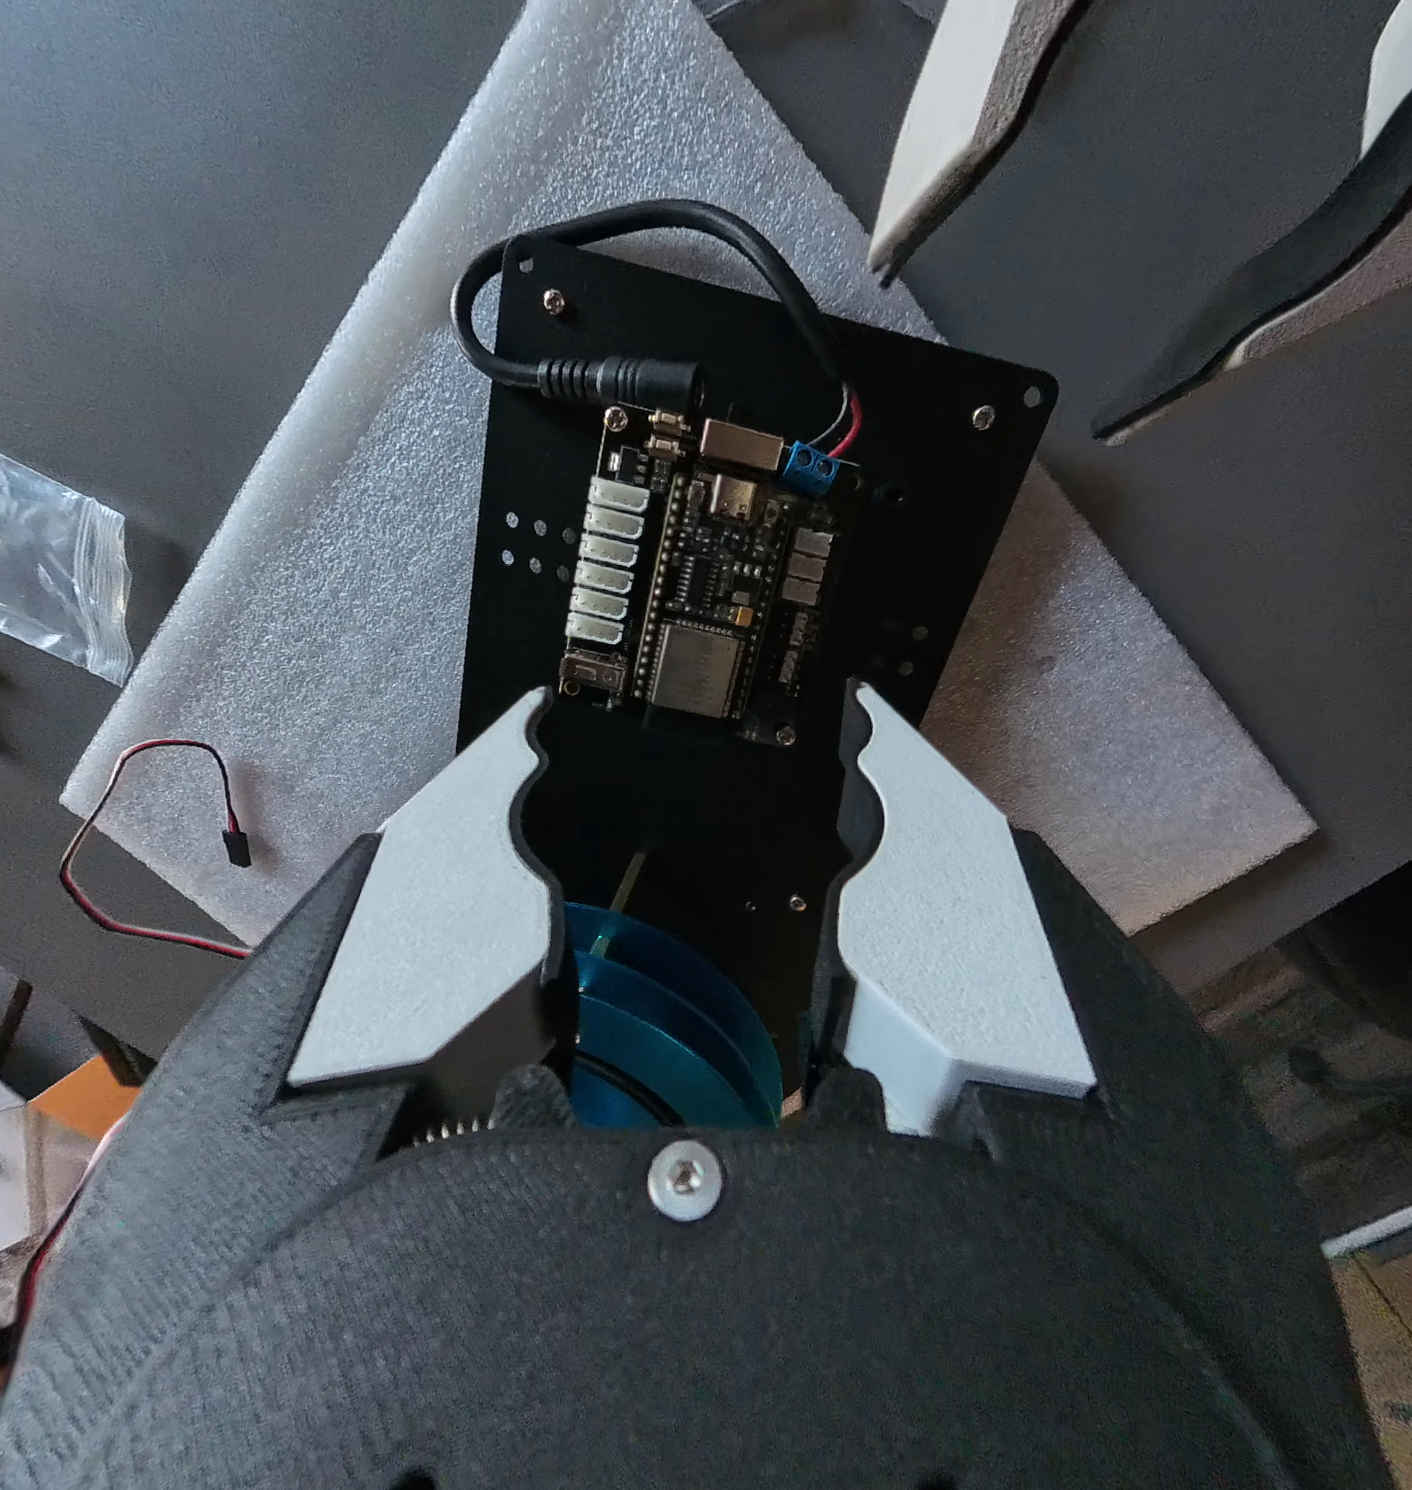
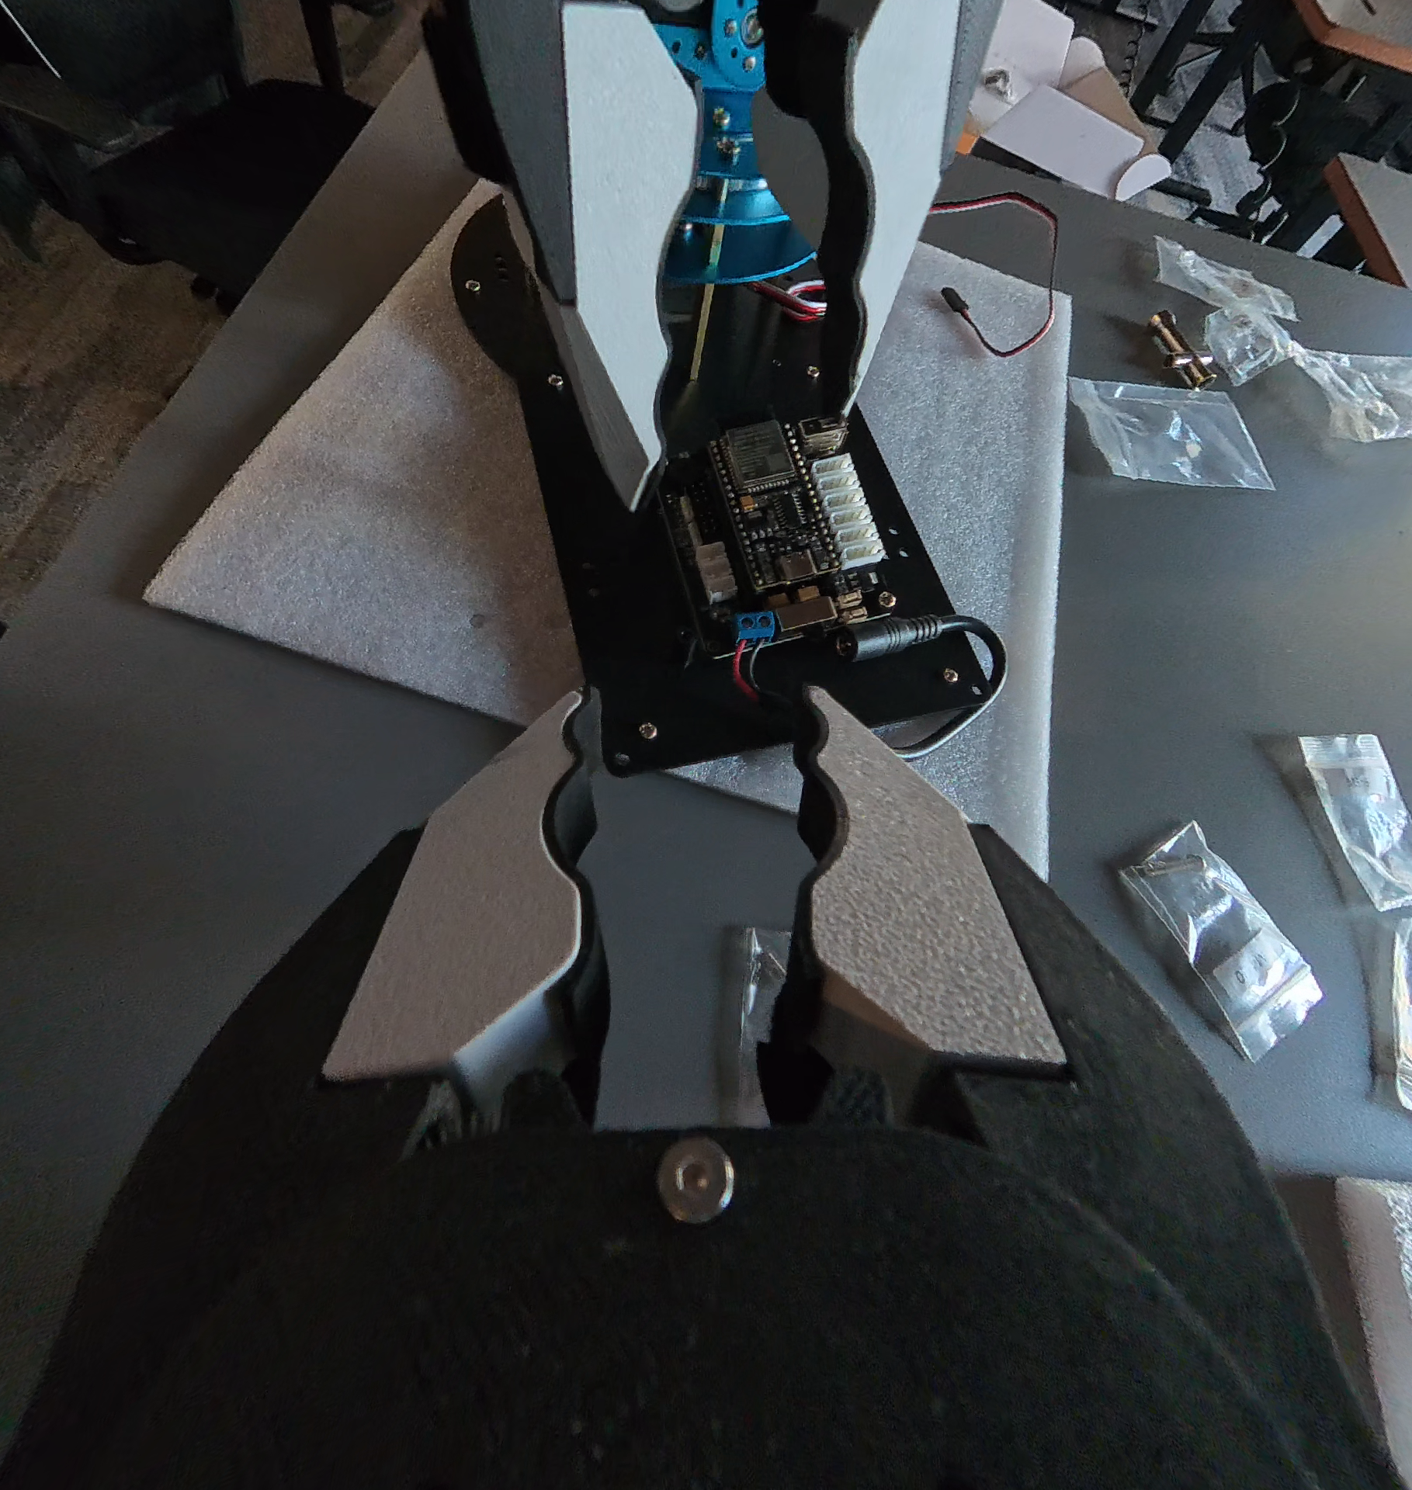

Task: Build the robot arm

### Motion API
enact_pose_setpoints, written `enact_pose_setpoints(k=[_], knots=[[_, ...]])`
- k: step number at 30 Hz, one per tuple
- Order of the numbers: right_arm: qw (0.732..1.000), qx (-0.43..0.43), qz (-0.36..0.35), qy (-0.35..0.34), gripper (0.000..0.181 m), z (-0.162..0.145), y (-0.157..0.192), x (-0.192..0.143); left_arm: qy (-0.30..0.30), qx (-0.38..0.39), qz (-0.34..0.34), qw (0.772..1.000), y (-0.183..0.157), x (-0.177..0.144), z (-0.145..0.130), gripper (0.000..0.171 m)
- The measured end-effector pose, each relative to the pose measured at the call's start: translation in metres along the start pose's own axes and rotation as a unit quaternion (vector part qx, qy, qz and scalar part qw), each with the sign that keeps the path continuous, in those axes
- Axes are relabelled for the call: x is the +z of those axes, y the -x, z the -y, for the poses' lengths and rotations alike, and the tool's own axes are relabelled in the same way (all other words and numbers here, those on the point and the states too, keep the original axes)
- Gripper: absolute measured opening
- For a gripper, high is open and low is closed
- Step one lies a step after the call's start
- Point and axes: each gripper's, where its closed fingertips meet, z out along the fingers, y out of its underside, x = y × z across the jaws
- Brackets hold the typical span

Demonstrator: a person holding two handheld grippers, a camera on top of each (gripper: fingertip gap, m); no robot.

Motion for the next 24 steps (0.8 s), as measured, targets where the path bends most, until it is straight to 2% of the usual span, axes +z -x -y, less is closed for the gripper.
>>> enact_pose_setpoints(k=[13, 24], knots=[[1.000, -0.010, 0.007, 0.003, 0.047, 0.0006, 0.0054, 0.0015, 0.018, 0.008, -0.008, 1.000, 0.0006, 0.0039, -0.0009, 0.070], [1.000, 0.012, 0.002, 0.013, 0.035, -0.0028, 0.0061, 0.0084, 0.009, -0.007, -0.002, 1.000, 0.0046, 0.0024, 0.0017, 0.071]])
